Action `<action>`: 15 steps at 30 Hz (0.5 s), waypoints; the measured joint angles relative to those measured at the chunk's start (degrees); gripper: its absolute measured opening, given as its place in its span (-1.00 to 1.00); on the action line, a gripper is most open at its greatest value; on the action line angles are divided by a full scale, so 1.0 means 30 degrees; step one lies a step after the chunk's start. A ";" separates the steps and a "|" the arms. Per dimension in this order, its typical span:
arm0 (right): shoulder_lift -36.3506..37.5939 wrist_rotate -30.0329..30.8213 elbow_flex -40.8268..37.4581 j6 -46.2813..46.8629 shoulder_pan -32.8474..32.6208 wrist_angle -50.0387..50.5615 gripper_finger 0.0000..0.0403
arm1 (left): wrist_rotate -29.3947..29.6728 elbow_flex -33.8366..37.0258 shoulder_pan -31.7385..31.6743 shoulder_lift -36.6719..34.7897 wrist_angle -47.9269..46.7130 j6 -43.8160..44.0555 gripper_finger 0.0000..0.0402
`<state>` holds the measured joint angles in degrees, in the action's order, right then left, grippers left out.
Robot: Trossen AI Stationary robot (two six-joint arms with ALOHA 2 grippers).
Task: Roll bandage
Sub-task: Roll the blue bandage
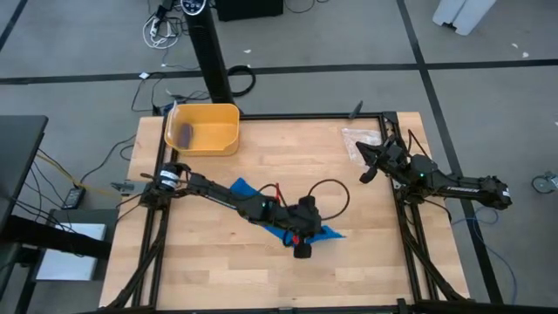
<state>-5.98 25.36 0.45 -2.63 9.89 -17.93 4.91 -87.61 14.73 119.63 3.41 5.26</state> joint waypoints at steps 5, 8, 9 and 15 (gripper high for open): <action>-0.0004 -0.0904 0.0000 0.1065 0.0004 0.0000 -0.97 | 0.0606 0.0000 0.0891 0.0162 0.1577 0.0984 -1.00; 0.0000 -0.1291 0.0000 0.1521 0.0006 0.0005 -0.96 | 0.0719 0.0029 0.1367 0.0517 0.2689 0.1483 -1.00; -0.0002 -0.1448 0.0000 0.1524 0.0007 0.0000 -0.96 | 0.0765 0.0000 0.1514 0.0656 0.3398 0.1739 -1.00; -0.0007 -0.1842 0.0000 0.1537 0.0007 0.0036 -0.97 | 0.1232 0.0008 0.2274 0.2291 0.6656 0.2408 -1.00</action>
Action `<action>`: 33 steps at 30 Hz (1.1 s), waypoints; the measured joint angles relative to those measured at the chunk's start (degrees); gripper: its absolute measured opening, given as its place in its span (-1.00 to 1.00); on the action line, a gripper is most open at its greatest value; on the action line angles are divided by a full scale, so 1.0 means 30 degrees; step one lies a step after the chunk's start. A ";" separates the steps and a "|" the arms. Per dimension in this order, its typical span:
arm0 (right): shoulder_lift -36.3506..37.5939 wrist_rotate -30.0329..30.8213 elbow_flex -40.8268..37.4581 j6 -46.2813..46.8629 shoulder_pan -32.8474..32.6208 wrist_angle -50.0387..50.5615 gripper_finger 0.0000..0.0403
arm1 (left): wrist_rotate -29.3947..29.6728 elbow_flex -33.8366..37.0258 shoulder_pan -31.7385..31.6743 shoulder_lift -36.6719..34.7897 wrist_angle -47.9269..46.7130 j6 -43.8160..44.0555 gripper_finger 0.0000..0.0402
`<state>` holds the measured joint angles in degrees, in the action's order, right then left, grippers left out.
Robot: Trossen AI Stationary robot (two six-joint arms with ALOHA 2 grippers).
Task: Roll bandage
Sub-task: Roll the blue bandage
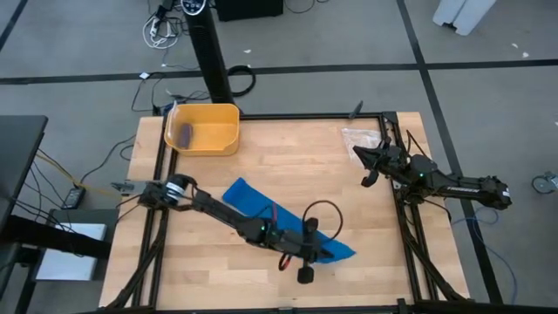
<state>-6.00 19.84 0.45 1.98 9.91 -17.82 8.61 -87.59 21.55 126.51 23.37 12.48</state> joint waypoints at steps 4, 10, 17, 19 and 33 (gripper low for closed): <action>0.0000 -0.0261 0.0000 0.0031 -0.0007 0.0005 -0.96 | 0.0142 0.0013 0.0157 0.1060 0.2020 0.0447 -1.00; 0.0000 -0.0701 0.0000 0.0844 -0.0021 0.0155 -0.96 | 0.0170 -0.0001 0.0322 0.2216 0.3385 0.0656 -0.98; 0.0000 -0.0715 0.0000 0.0870 -0.0021 0.0316 -0.89 | -0.0013 -0.0025 0.0362 0.2609 0.4315 0.1418 -0.69; 0.0000 -0.0751 0.0000 0.0871 -0.0021 0.0393 -0.85 | -0.0404 -0.0023 0.0347 0.2612 0.4408 0.1439 -0.59; -0.0075 -0.4484 0.0000 0.2470 -0.0050 0.0685 -0.68 | -0.0397 -0.0081 0.0144 0.1628 0.1617 0.1403 -0.34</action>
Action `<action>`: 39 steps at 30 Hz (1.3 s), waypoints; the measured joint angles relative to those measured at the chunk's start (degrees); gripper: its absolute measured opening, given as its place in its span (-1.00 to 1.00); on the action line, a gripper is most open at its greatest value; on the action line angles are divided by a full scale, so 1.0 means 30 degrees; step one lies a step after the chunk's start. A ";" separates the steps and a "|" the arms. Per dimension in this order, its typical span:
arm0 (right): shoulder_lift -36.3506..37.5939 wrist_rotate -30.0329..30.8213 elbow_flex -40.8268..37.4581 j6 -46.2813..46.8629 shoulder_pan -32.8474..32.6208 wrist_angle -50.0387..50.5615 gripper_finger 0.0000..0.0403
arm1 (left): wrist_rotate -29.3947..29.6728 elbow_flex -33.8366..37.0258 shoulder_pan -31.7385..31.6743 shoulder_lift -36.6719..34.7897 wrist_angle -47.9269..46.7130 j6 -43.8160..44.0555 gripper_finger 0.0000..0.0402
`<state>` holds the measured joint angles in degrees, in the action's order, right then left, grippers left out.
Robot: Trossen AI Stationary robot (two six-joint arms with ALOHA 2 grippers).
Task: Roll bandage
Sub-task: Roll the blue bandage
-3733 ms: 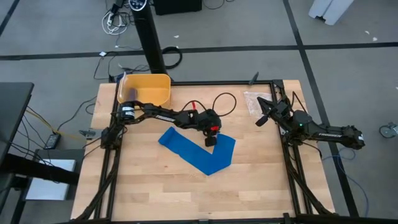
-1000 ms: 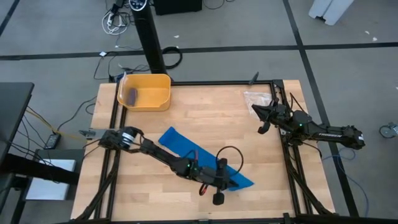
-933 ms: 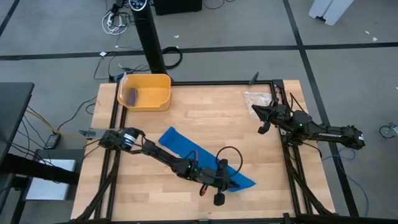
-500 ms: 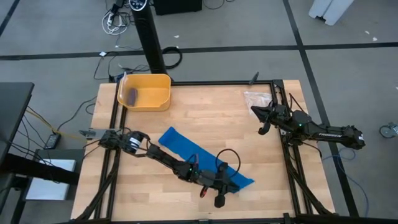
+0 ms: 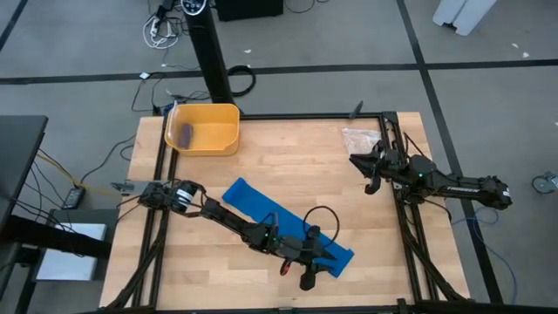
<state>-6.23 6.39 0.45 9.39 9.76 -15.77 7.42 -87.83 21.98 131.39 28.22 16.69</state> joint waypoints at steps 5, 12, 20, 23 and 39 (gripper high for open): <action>-0.0859 -0.3384 0.0000 0.1707 -0.1342 0.1914 -0.82 | -0.0367 0.0069 -0.0054 0.0099 -0.2720 -0.1144 -0.56; -0.2843 -0.1294 0.0303 0.1583 -0.4522 0.2765 -0.91 | -0.1812 -0.0372 0.0482 0.0073 -0.4173 -0.4776 -0.79; -0.4308 0.1118 0.1130 0.1017 -0.6359 0.2179 -0.88 | 0.1559 -0.1595 0.0939 -0.0160 -0.7771 -0.6689 -0.64; -0.4524 0.1337 0.1308 0.1019 -0.6756 0.1907 -0.82 | 0.4276 -0.2047 0.1038 -0.1248 -0.9421 -0.5552 -0.57; -0.5735 0.1700 0.1333 0.1066 -0.7045 0.1481 -0.67 | 1.3693 0.4701 0.3819 -0.8850 -1.8786 0.8523 -0.96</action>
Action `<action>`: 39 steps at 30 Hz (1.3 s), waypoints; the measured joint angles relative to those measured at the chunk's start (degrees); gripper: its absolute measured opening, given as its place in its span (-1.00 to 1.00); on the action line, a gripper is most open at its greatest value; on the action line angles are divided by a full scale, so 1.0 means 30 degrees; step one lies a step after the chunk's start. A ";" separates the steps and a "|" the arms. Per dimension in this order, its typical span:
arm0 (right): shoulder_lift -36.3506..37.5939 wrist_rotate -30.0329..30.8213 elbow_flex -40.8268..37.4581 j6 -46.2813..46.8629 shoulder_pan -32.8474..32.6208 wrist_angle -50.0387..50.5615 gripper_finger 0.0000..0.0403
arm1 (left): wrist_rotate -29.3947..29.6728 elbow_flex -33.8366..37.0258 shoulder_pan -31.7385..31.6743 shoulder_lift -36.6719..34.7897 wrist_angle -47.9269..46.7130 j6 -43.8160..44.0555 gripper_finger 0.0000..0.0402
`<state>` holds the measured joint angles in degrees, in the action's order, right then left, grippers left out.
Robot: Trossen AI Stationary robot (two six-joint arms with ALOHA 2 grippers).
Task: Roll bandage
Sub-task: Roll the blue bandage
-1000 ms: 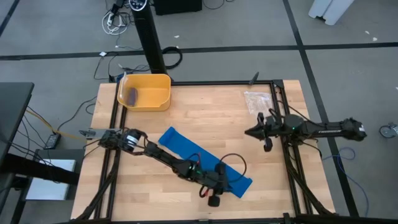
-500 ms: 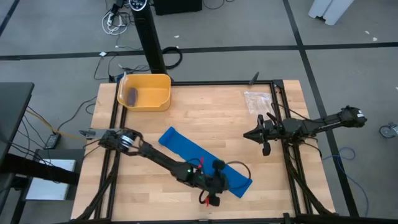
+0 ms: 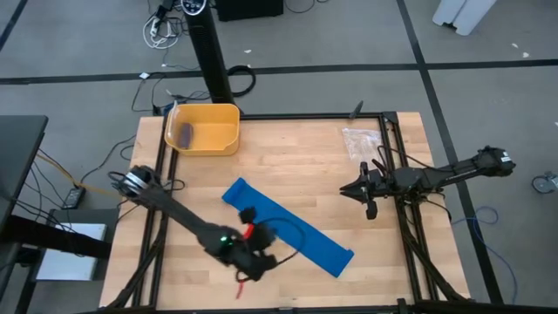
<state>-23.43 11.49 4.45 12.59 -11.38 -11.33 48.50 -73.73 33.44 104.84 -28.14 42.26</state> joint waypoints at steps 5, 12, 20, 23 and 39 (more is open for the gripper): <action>-0.0670 -0.0045 0.0007 0.0294 0.0000 -0.0398 -0.67 | 0.1873 0.4704 0.1326 -0.2154 0.4931 0.3882 -0.98; -0.2047 -0.0381 0.0022 -0.0062 0.0000 -0.2182 -0.67 | 0.5224 0.9498 0.2524 -0.4069 0.8670 0.9916 -0.99; -0.3977 -0.0759 0.0022 0.0155 0.0000 -0.4382 -0.67 | 0.5154 1.1208 0.2174 -0.3849 0.7747 1.3438 -0.95; -0.4620 -0.0750 0.0022 0.0153 0.0002 -0.4930 -0.66 | 0.5646 1.1282 0.2177 -0.3856 0.7490 1.3458 -0.88; -0.6977 -0.0736 0.0022 -0.0216 0.0117 -0.6515 -0.59 | -0.0811 0.7110 0.1766 -0.6549 -0.2550 0.9299 -0.98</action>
<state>-44.36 9.28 4.51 11.94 -11.03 -30.87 46.07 -52.40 38.73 85.20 -35.78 70.15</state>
